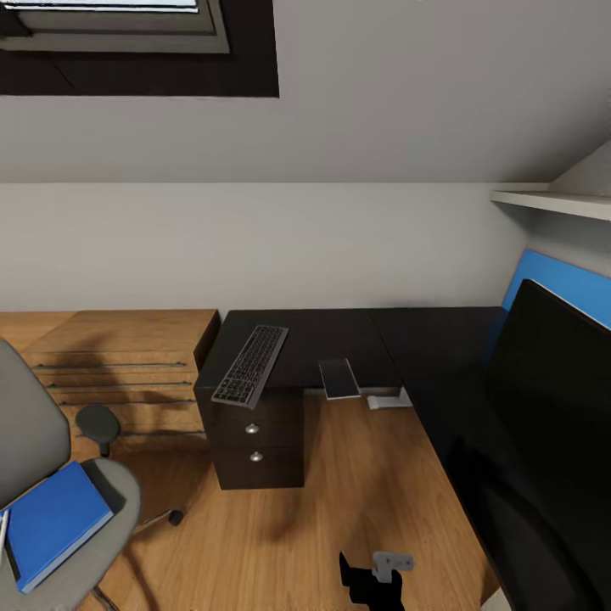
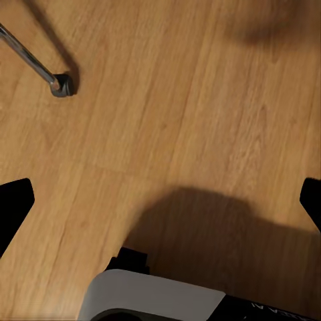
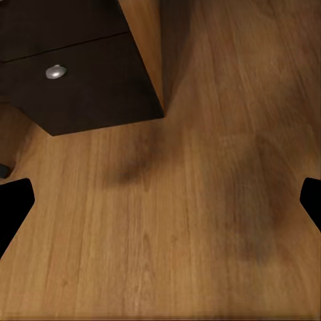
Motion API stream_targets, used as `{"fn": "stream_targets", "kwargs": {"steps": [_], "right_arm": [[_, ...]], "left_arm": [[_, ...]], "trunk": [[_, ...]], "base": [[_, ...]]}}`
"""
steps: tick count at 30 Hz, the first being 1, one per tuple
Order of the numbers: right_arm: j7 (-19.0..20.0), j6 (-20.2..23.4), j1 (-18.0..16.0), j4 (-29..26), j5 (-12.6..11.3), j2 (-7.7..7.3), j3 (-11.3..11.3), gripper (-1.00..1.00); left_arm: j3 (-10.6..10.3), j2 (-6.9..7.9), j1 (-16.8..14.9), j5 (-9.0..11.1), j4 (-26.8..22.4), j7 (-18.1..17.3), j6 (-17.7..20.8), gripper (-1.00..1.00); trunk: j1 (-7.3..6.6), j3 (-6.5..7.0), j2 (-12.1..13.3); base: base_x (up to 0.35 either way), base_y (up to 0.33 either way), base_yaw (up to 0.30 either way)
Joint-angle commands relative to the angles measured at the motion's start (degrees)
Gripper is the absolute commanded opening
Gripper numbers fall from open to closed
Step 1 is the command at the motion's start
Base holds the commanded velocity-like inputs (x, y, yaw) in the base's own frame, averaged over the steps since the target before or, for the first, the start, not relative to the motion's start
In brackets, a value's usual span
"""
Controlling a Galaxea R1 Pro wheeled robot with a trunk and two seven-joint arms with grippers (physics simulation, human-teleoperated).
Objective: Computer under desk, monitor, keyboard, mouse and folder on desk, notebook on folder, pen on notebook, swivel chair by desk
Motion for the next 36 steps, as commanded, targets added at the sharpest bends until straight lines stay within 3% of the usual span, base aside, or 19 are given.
{"fn": "stream_targets", "kwargs": {"steps": [1, 36], "right_arm": [[0.5, -0.2, 0.0, 0.1, -0.1, 0.01, -0.5, 1.00], [0.5, -0.2, 0.0, 0.1, -0.1, 0.01, -0.5, 1.00]], "left_arm": [[-0.1, -0.01, 0.0, 0.1, 0.0, 0.2, -0.2, 1.00], [-0.1, -0.01, 0.0, 0.0, 0.0, 0.3, -0.2, 1.00]], "trunk": [[-0.01, -0.06, 0.0], [-0.01, -0.06, 0.0]], "base": [[-0.053, -0.007, 0.000], [-0.070, -0.001, 0.000]]}}
